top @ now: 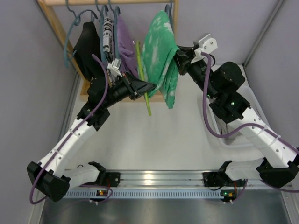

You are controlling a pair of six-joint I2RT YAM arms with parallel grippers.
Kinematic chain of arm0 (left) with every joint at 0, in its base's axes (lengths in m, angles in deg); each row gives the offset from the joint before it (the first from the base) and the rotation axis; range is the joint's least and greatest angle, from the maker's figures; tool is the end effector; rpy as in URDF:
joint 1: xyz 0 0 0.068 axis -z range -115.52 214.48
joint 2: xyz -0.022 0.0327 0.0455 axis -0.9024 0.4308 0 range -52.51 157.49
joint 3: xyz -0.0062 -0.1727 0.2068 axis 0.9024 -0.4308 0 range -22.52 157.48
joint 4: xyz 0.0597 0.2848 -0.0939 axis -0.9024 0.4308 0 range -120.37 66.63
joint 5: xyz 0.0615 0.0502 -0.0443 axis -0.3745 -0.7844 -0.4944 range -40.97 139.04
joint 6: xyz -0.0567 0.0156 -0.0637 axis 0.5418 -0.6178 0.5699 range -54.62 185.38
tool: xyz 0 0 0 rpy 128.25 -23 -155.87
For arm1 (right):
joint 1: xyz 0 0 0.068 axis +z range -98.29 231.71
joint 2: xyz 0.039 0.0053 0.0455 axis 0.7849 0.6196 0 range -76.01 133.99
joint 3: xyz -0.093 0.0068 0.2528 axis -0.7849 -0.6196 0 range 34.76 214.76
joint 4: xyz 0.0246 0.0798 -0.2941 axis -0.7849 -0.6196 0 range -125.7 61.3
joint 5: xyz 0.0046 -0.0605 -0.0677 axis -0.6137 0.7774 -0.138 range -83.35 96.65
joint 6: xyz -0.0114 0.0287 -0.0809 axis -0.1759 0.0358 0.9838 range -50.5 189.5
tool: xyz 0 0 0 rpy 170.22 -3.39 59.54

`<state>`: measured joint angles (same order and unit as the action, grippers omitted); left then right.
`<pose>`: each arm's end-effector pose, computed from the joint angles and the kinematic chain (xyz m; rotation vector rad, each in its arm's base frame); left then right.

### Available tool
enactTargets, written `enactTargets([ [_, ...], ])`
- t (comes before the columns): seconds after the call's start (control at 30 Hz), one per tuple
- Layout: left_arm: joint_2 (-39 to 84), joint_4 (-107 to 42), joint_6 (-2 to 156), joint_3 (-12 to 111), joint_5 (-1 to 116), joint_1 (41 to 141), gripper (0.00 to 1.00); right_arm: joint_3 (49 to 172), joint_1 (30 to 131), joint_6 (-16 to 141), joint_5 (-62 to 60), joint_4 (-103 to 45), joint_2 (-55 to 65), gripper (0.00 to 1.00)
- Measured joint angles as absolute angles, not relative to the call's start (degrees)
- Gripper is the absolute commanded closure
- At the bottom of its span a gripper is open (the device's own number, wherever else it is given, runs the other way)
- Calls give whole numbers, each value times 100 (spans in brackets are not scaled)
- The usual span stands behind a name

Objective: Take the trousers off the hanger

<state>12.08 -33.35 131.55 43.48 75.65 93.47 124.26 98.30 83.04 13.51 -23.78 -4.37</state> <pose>0.2814 -0.1951 0.4270 -0.1305 1.7496 -1.6258 0.2373 0.2375 0.5655 -0.5002 1.0766 0.4381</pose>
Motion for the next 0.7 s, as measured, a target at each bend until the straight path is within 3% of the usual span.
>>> enactTargets([
  [0.3, 1206, -3149, 13031, 3780, 7591, 9341, 100, 12793, 9563, 8416, 1464, -2107, -584, 100],
  [0.7, 1001, -3034, 12797, 3544, 7676, 9341, 100, 12804, 8763, 8433, 1727, -2128, -1731, 100],
])
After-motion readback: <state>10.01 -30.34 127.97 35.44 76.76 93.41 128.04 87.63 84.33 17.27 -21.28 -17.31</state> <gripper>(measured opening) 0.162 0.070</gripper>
